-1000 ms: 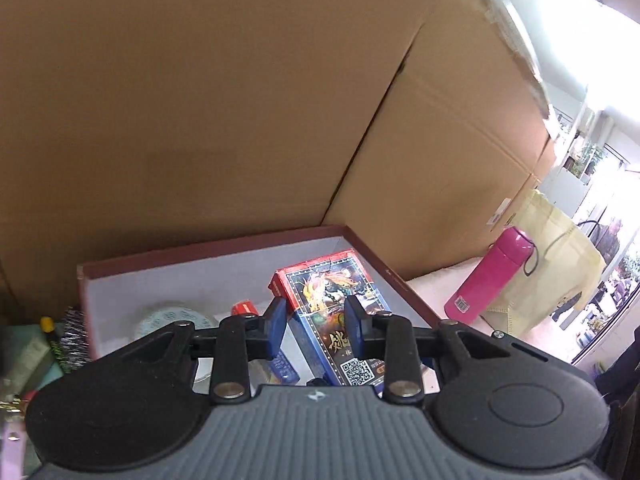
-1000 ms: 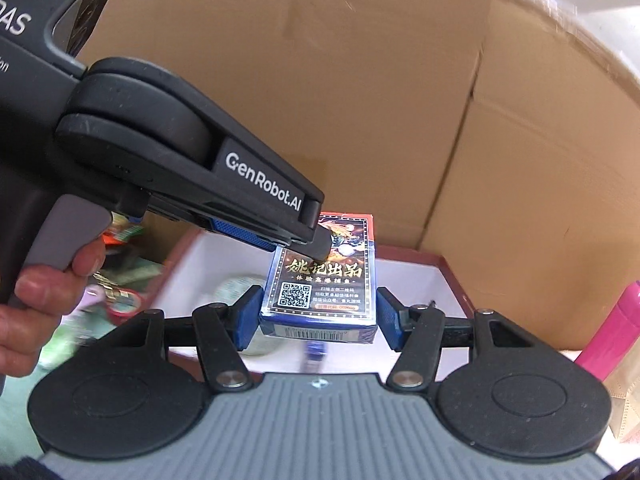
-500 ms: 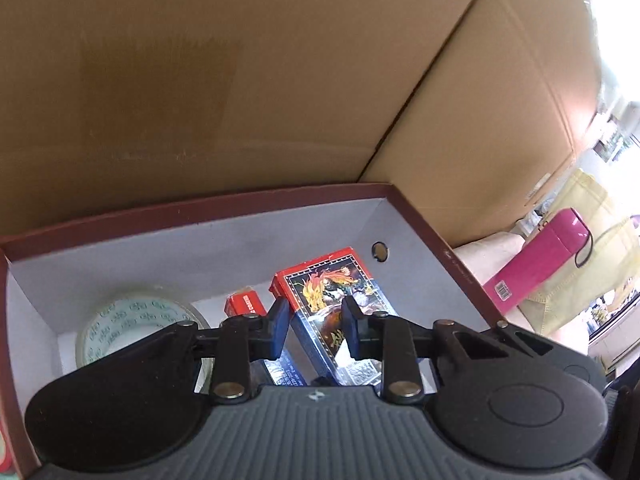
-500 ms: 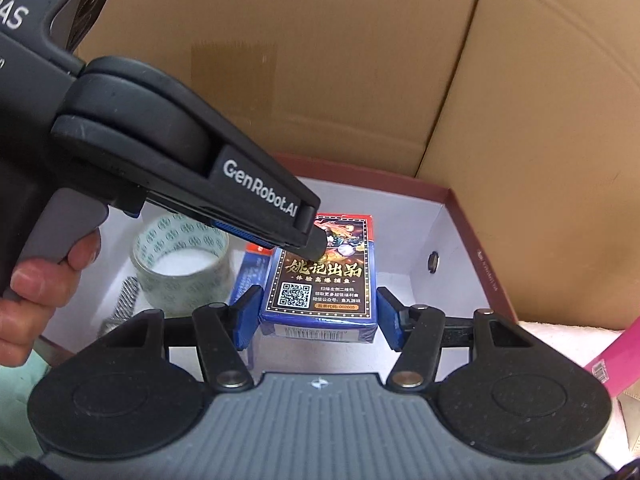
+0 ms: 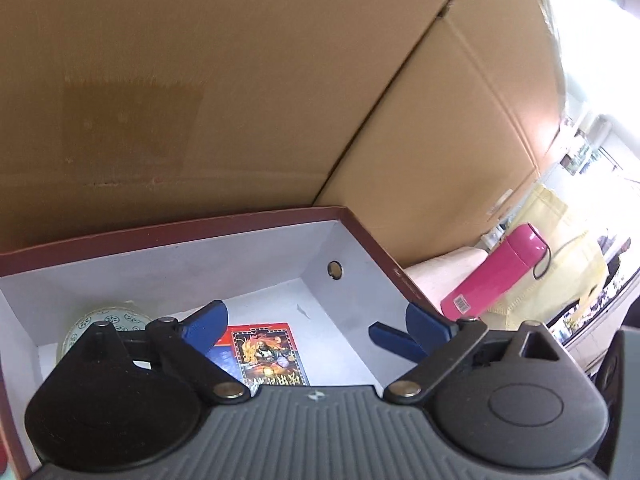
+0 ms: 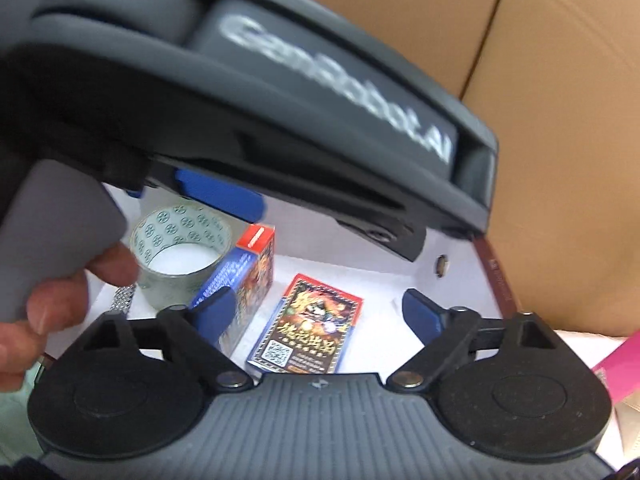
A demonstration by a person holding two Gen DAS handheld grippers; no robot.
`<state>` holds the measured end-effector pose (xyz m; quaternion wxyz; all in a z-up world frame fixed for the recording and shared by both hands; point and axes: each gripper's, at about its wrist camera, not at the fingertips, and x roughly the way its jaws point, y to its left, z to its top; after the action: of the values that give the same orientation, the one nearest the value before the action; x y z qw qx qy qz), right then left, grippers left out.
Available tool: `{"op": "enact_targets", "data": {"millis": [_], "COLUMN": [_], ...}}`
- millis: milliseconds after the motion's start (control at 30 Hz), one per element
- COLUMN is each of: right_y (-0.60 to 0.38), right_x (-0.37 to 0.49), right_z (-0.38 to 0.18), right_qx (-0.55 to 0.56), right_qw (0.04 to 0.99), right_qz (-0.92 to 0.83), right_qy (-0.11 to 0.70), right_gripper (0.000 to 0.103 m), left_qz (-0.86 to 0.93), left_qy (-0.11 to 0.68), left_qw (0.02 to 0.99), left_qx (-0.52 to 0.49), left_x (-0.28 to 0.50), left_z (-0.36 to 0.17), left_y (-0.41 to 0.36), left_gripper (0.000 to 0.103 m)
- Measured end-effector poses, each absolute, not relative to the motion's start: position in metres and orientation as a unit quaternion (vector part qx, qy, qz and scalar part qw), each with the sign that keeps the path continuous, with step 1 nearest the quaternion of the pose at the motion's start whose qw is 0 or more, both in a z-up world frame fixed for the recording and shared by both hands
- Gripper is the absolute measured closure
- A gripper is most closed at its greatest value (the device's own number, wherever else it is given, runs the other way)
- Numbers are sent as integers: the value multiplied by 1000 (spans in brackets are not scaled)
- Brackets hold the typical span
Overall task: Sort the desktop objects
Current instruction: 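Open both tools to release the card box in the box, then withdraw both tools back toward the pile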
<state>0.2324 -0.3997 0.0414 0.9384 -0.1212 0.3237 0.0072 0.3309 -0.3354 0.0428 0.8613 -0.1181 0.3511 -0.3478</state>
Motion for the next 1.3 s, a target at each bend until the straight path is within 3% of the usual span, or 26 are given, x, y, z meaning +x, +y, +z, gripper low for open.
{"op": "enact_targets", "data": {"millis": [733, 1300], "right_y": [-357, -271], "right_x": [131, 81], "right_z": [82, 69], "right_qx": [-29, -8], "right_qw": [964, 964], "right_qz": [-36, 19], "right_qy": [262, 266], "right_gripper": [8, 7], "left_qz": [-350, -301], "left_qy": [307, 275], "left_qw": [882, 907], "left_qx": [-75, -102], "left_x": [220, 140], "left_z": [62, 47], "left_y": [-275, -189], "left_gripper": [4, 4]}}
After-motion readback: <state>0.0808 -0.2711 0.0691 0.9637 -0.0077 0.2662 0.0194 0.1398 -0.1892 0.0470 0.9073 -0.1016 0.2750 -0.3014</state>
